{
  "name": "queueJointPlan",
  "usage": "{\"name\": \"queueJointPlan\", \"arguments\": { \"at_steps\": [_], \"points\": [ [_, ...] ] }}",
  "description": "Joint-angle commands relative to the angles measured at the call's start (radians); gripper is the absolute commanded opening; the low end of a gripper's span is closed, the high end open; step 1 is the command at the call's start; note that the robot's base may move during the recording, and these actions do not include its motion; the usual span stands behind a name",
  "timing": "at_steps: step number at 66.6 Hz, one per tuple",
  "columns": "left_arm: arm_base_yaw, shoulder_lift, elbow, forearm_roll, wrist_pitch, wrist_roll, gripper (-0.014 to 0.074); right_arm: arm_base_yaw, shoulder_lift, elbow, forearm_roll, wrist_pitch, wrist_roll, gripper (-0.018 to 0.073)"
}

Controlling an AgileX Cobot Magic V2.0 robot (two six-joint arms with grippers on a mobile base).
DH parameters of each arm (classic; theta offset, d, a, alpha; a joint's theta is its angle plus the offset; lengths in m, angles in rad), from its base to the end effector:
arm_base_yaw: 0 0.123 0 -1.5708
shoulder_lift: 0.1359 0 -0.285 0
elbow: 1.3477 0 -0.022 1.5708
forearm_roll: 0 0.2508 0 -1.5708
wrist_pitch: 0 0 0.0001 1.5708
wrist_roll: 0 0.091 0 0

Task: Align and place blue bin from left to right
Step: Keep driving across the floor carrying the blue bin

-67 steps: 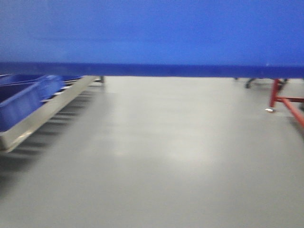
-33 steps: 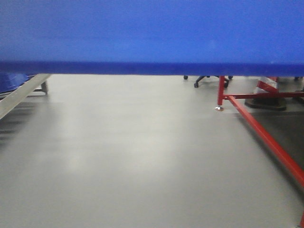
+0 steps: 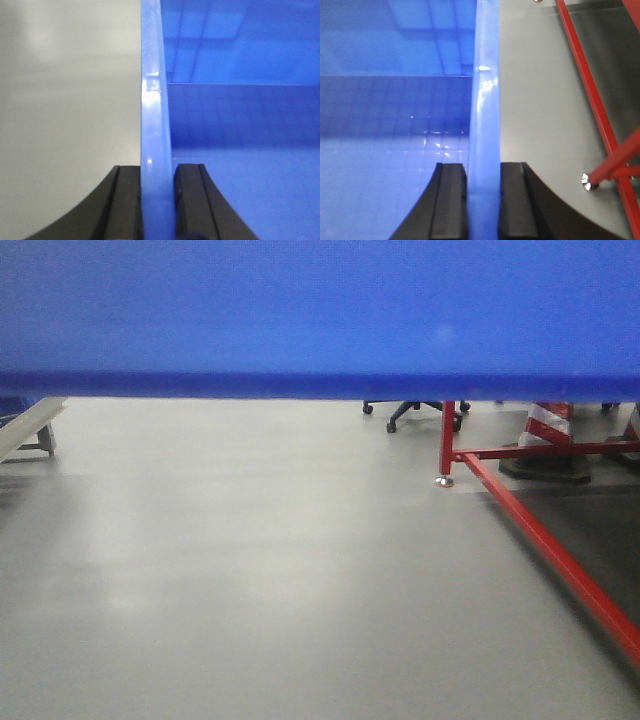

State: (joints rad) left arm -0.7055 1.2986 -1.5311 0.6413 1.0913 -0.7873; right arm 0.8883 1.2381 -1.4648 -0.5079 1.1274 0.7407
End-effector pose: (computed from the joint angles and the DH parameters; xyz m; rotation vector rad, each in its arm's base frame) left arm 0.2236 -0.1270 0.4568 -0.0258 2.1296 -0.0488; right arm 0.1794 0.1573 0.4445 -0.2061 2.2370 0.2203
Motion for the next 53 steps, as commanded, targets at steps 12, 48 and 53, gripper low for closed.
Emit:
{"name": "queueJointPlan", "arguments": {
  "at_steps": [12, 48, 53],
  "points": [
    [-0.009, -0.018, -0.011, 0.048, -0.067, 0.005, -0.0111, 0.004, -0.015, -0.010, -0.048, -0.066, -0.018, -0.0078],
    [-0.009, -0.018, -0.011, 0.050, -0.070, 0.005, -0.0111, 0.004, -0.015, -0.010, -0.048, -0.066, -0.018, -0.0078],
    [-0.009, -0.018, -0.011, 0.050, -0.070, 0.005, -0.0111, 0.004, -0.015, -0.010, -0.048, -0.066, -0.018, -0.0078]
  ]
}}
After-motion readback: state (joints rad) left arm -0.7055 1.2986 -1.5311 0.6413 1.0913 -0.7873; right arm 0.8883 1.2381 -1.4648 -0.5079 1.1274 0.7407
